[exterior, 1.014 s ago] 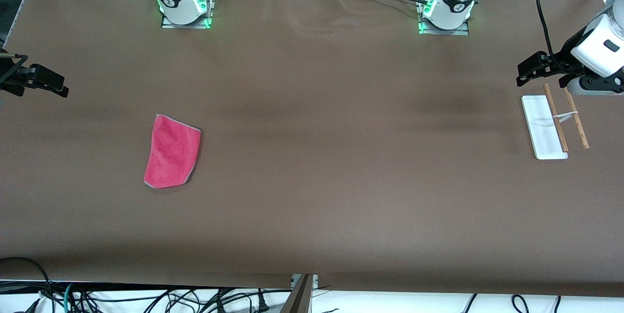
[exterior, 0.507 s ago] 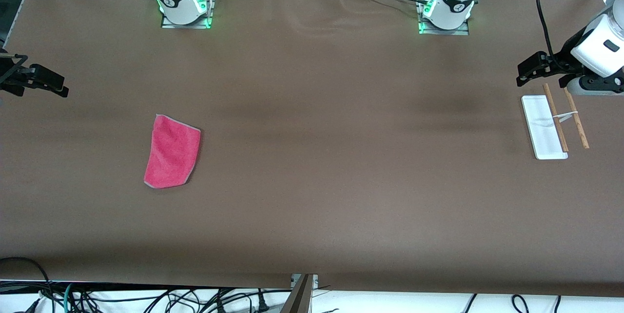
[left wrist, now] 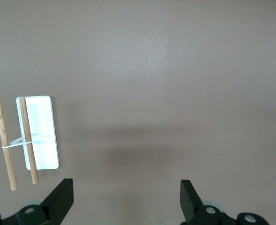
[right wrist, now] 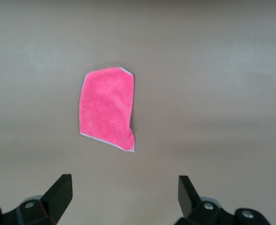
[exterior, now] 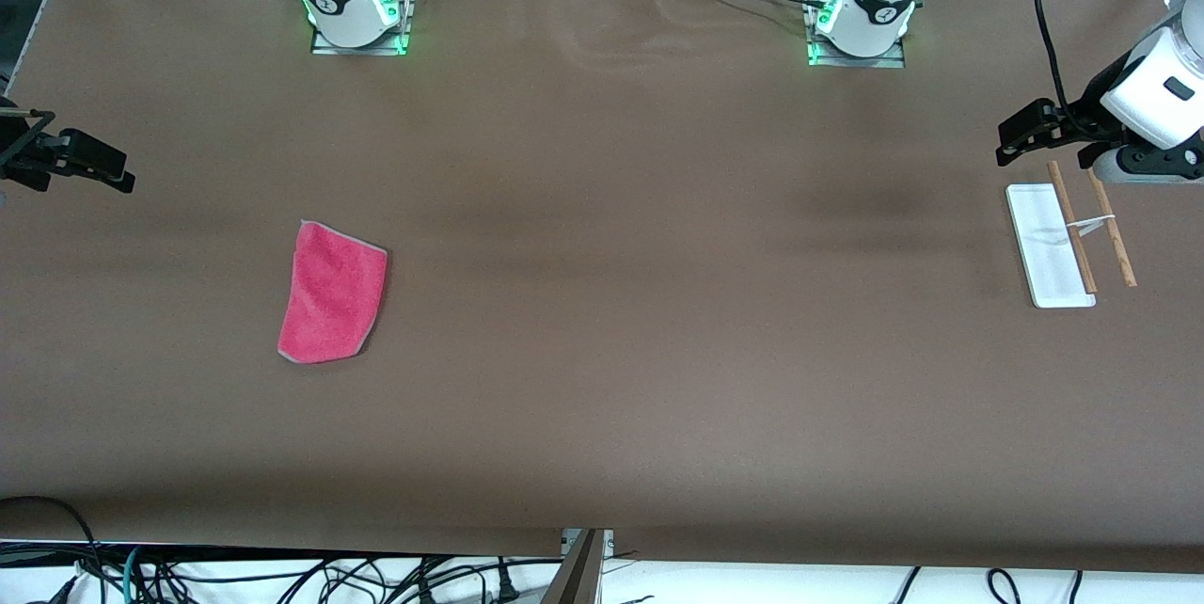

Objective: Pass towel and hang on rack
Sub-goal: 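Reach the right gripper down to the edge of the pink towel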

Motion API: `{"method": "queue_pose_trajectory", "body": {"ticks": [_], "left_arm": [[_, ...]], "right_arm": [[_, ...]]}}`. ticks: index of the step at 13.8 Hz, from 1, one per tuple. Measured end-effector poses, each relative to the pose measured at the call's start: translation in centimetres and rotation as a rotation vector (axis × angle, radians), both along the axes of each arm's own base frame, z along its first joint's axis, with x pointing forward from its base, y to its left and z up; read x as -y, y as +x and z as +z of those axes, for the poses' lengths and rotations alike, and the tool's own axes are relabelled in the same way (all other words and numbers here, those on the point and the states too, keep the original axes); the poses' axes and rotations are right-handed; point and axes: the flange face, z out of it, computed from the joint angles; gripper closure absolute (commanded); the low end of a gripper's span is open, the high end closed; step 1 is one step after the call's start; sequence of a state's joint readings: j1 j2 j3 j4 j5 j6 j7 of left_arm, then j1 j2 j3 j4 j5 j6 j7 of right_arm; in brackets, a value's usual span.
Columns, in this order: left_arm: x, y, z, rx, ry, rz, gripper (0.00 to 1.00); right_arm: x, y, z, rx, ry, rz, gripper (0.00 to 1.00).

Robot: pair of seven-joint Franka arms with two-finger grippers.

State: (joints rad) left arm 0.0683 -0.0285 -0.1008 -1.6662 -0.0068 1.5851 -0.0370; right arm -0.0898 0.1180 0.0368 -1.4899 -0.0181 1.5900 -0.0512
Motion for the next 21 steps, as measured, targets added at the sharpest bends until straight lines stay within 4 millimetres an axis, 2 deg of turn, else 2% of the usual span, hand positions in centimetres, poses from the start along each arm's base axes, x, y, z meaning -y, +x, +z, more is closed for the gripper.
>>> {"method": "queue_pose_trajectory", "body": {"ticks": [5,10,13,16,21], "left_arm": [[0.0,0.0,0.0,0.000,0.000,0.000,0.00],[-0.1,0.0,0.0,-0.001,0.000,0.001,0.00],[-0.1,0.0,0.0,-0.001,0.000,0.001,0.00],[-0.1,0.0,0.0,-0.001,0.000,0.001,0.00],[-0.1,0.0,0.0,-0.001,0.000,0.001,0.00]], "right_arm": [[-0.3,1.5,-3.2,-0.040,0.006,0.007,0.00],[0.0,4.0,-8.2,-0.068,0.011,0.005,0.00],[0.0,6.1,-12.6,-0.065,0.015,0.008,0.00],[-0.4,8.3,-18.0,-0.059,0.020,0.016,0.00],[-3.1,11.7,-27.5,0.022,0.027,0.055,0.00]]}}
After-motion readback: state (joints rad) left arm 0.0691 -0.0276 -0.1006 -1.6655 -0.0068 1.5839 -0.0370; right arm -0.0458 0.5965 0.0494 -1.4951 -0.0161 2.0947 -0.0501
